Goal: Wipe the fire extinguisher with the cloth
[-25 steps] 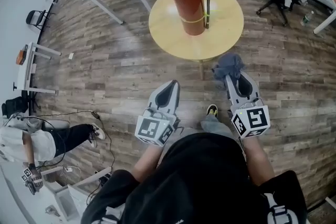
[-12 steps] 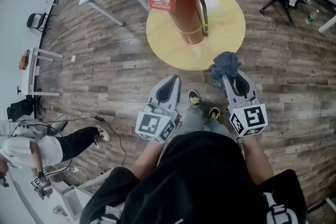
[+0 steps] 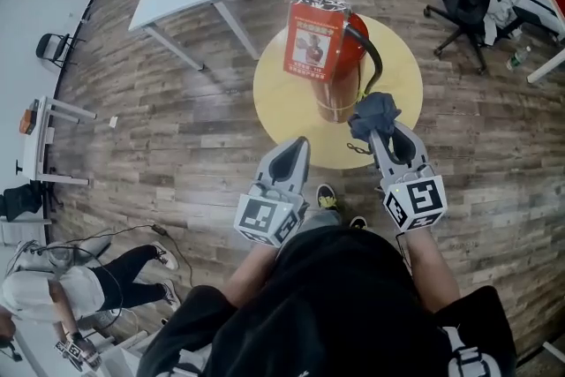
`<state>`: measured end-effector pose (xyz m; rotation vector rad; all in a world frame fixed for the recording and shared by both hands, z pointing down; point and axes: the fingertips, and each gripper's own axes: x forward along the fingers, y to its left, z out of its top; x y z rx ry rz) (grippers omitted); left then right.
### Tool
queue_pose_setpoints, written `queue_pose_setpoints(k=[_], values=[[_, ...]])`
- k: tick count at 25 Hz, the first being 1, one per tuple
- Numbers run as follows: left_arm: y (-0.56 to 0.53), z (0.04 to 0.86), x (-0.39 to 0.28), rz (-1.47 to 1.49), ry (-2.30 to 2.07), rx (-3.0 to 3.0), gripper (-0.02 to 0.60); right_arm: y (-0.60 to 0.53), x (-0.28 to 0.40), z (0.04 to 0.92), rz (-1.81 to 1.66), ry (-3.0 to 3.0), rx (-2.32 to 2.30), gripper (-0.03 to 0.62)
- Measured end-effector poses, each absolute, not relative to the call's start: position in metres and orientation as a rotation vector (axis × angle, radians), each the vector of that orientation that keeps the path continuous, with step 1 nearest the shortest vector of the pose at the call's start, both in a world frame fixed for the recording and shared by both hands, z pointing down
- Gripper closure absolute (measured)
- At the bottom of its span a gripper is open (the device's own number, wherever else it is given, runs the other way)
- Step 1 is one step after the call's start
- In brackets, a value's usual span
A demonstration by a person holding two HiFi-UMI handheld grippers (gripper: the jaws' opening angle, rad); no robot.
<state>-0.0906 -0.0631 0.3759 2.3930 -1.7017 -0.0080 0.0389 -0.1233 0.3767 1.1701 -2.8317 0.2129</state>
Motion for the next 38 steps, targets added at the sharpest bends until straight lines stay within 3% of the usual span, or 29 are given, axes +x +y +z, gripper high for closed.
queue_pose_setpoints(k=[9,24,33,38], values=[[-0.099,0.387,-0.135,-0.049,-1.617,2.440,0.557,-0.175,-0.026,0.373,0.113,-2.788,1.234,0.500],[-0.128,0.380,-0.150,-0.076,-1.554,2.448,0.557,-0.192,-0.043,0.271,0.111,-2.724,1.352,0.500],[-0.120,0.395,-0.156,-0.042,-1.564,2.415,0.557,-0.193,-0.048,0.270,0.068,-2.695,1.315,0.500],[-0.122,0.396,-0.163,-0.026,-1.579,2.396,0.557,-0.192,-0.036,0.315,0.210,-2.725,1.276,0.500]])
